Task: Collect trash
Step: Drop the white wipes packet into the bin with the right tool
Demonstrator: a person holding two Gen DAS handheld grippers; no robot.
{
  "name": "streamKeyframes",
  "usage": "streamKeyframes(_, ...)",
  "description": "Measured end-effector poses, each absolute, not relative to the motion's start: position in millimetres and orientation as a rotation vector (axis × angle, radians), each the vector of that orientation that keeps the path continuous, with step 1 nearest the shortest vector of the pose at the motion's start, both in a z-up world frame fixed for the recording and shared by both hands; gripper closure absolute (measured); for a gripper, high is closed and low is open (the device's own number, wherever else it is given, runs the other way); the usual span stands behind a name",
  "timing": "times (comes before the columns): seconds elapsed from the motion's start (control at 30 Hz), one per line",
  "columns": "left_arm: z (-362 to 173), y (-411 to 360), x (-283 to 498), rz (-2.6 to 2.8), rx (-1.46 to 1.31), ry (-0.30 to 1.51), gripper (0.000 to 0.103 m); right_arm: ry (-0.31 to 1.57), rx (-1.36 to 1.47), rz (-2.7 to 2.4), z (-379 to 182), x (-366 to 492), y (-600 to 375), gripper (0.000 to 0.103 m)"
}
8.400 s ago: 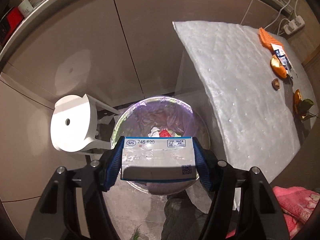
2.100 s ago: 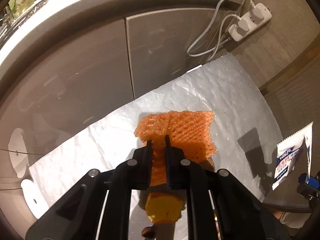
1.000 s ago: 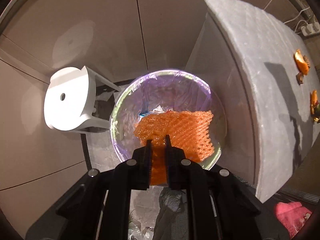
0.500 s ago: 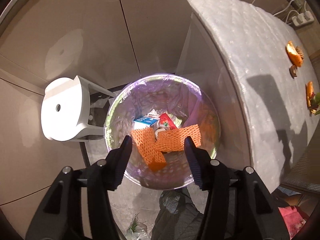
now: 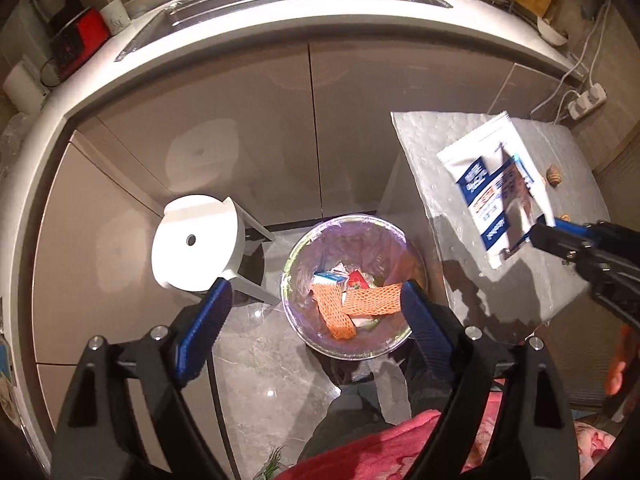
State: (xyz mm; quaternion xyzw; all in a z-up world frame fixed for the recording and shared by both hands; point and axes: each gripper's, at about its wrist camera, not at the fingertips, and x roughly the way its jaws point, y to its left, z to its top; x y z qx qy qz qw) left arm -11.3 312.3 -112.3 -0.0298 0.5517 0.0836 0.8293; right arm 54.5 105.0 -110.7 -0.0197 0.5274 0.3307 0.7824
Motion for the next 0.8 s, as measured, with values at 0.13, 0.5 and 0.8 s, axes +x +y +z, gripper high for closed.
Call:
streamKeyframes(0.13, -94, 321, -32, 0.229, -0.066, 1.124, 0.018, 1.185, -0.076, 0.735, -138, 50, 123, 0.085)
streamKeyframes(0.5, -83, 338, -62, 0.29, -0.086, 1.083, 0.017, 1.33, -0.276, 0.828, -239, 39, 204, 0.085)
streamKeyframes(0.8, -80, 340, -65, 0.316, -0.083, 1.081, 0.017, 1.293, -0.486, 0.811, -276, 24, 247, 0.034)
